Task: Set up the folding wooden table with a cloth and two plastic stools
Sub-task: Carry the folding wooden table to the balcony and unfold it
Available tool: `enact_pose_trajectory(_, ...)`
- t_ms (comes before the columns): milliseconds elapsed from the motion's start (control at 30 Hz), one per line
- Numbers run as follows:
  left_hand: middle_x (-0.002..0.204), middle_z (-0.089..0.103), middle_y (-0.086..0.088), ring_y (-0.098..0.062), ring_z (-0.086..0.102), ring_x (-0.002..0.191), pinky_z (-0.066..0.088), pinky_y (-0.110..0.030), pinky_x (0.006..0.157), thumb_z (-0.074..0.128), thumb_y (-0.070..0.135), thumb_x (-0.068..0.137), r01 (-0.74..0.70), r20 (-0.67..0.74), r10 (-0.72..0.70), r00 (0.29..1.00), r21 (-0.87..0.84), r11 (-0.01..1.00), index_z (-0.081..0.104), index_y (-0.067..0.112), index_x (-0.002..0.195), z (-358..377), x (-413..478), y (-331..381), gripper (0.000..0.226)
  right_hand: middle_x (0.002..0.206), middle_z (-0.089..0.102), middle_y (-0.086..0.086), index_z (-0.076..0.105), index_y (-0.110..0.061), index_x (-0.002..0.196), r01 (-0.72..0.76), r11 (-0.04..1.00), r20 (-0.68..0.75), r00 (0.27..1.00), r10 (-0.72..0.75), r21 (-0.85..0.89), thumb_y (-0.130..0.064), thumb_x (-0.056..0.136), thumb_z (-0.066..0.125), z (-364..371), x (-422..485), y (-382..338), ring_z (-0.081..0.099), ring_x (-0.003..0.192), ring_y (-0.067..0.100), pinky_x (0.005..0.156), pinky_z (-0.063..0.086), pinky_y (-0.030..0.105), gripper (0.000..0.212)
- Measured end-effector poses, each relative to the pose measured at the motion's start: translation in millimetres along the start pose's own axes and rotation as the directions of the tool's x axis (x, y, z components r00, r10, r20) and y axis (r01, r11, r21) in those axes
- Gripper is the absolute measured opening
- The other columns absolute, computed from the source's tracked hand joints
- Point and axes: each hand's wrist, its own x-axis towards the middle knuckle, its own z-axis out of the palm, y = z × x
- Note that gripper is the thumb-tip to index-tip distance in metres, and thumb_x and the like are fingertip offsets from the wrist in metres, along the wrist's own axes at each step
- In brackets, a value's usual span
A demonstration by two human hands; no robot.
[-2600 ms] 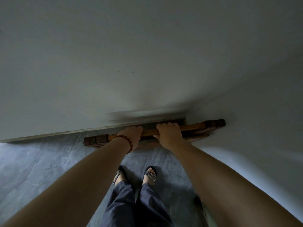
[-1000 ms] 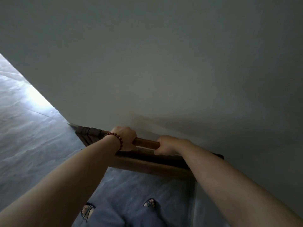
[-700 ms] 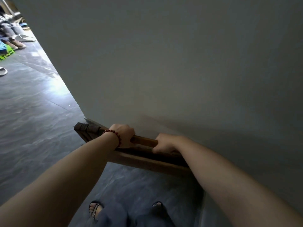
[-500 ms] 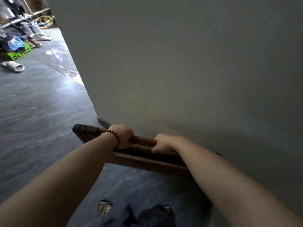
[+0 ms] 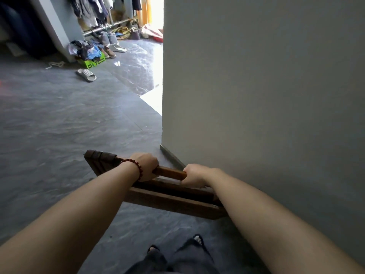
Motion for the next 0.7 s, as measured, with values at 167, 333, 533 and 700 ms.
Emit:
enact_pose_trajectory(167,0.101,0.065,-0.002,-0.023,0.062,0.09,0.044,-0.028,0.068,0.047,0.041,0.093,0.085,0.009,-0.085,0.996,-0.013,0.996,0.063,0.019,0.103,4,-11,-57,0.029,0.092,0.064,0.006,0.066,-0.016,0.096,0.069,0.993,0.026,0.997,-0.067,-0.098,-0.035,0.082,0.06,-13,41,-51,0.061,0.081,0.023,0.067,0.048,0.028,0.024)
enact_pose_trajectory(333,0.103,0.066,-0.001,-0.023,0.063,0.096,0.05,-0.031,0.076,0.047,0.045,0.092,0.155,0.004,-0.155,0.988,-0.042,0.987,0.064,0.021,0.101,8,-3,-112,0.03,0.095,0.064,0.003,0.063,-0.018,0.096,0.125,0.983,0.07,0.991,-0.116,-0.135,-0.035,0.086,0.061,-32,92,-88,0.061,0.086,0.021,0.073,0.049,0.032,0.019)
enact_pose_trajectory(533,0.108,0.066,-0.001,-0.023,0.063,0.102,0.051,-0.031,0.082,0.05,0.046,0.09,0.218,0.022,-0.217,0.976,-0.074,0.973,0.065,0.023,0.104,-8,31,-185,0.031,0.094,0.06,0.005,0.058,-0.017,0.095,0.176,0.958,0.117,0.981,-0.152,-0.226,-0.036,0.086,0.061,-80,161,-133,0.056,0.079,0.022,0.065,0.044,0.028,0.021)
enact_pose_trajectory(700,0.107,0.066,0.001,-0.021,0.062,0.101,0.052,-0.033,0.083,0.05,0.047,0.091,0.245,0.06,-0.24,0.969,-0.09,0.965,0.065,0.023,0.104,-37,68,-244,0.03,0.09,0.062,0.005,0.059,-0.017,0.094,0.189,0.956,0.163,0.974,-0.154,-0.224,-0.036,0.086,0.061,-129,220,-165,0.06,0.077,0.021,0.059,0.045,0.025,0.021)
